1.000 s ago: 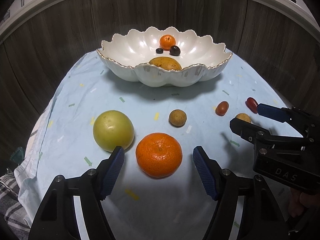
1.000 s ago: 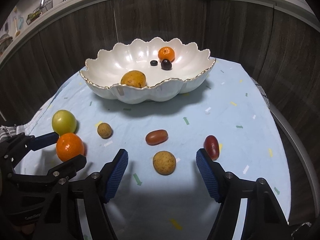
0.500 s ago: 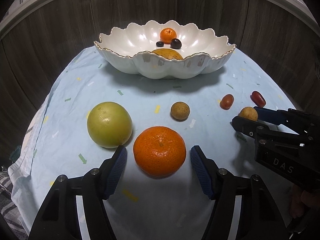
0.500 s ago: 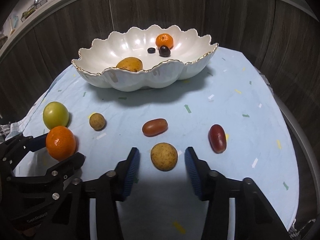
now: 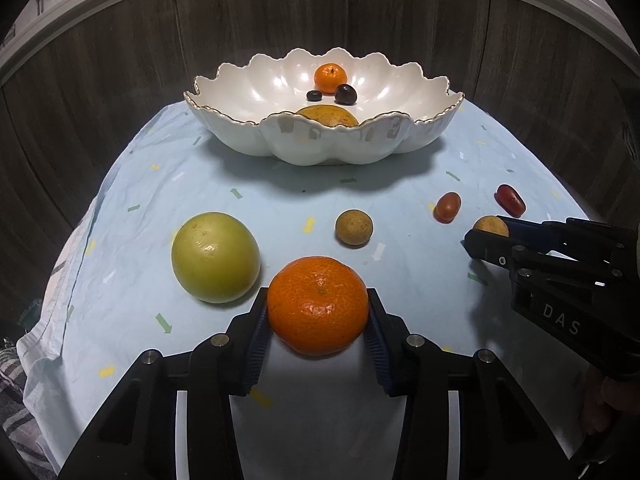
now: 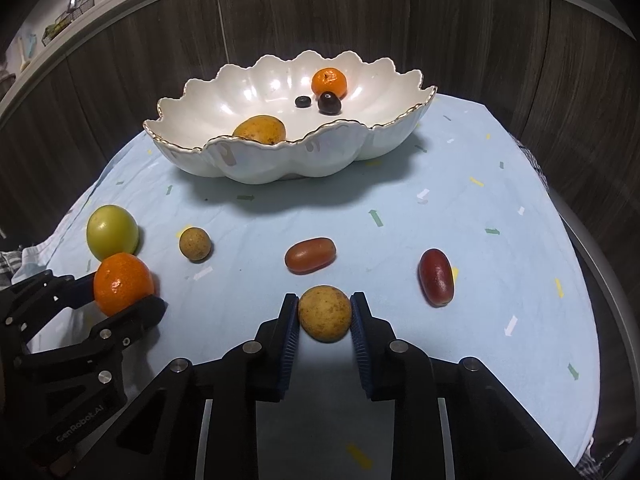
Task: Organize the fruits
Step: 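Close the left tool on the tangerine while the right tool grasps the small brown fruit, then carry the tangerine and brown fruit over the white bowl with both tools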
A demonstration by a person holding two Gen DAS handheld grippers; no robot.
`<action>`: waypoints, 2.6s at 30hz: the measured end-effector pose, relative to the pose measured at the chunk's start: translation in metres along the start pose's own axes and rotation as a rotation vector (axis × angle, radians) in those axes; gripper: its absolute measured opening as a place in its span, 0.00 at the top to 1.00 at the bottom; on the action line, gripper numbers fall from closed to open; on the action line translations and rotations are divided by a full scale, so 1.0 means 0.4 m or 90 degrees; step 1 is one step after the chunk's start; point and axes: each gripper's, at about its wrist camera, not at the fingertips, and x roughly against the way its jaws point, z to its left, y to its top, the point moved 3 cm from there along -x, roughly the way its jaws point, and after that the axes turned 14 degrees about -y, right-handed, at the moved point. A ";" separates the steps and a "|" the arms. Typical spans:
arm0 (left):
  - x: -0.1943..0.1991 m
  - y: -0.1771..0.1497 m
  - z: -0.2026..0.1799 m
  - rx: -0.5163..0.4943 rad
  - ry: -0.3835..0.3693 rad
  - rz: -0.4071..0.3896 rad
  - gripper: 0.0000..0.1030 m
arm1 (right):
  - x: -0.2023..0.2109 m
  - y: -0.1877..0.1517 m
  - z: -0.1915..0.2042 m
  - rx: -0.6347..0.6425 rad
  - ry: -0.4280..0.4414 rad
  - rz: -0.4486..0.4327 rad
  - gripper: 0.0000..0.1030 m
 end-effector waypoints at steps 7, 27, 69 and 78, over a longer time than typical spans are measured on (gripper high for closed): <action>0.013 0.005 -0.006 -0.006 0.002 -0.006 0.59 | 0.009 0.003 -0.003 -0.003 0.001 -0.007 0.74; 0.102 0.052 -0.031 -0.030 0.009 -0.055 0.59 | 0.094 0.030 0.001 -0.018 0.009 -0.049 0.74; 0.197 0.246 -0.003 -0.027 -0.001 -0.102 0.59 | 0.204 0.193 -0.019 -0.030 -0.022 -0.108 0.74; 0.185 0.293 0.022 -0.030 0.001 -0.106 0.59 | 0.193 0.238 -0.021 -0.034 -0.030 -0.114 0.74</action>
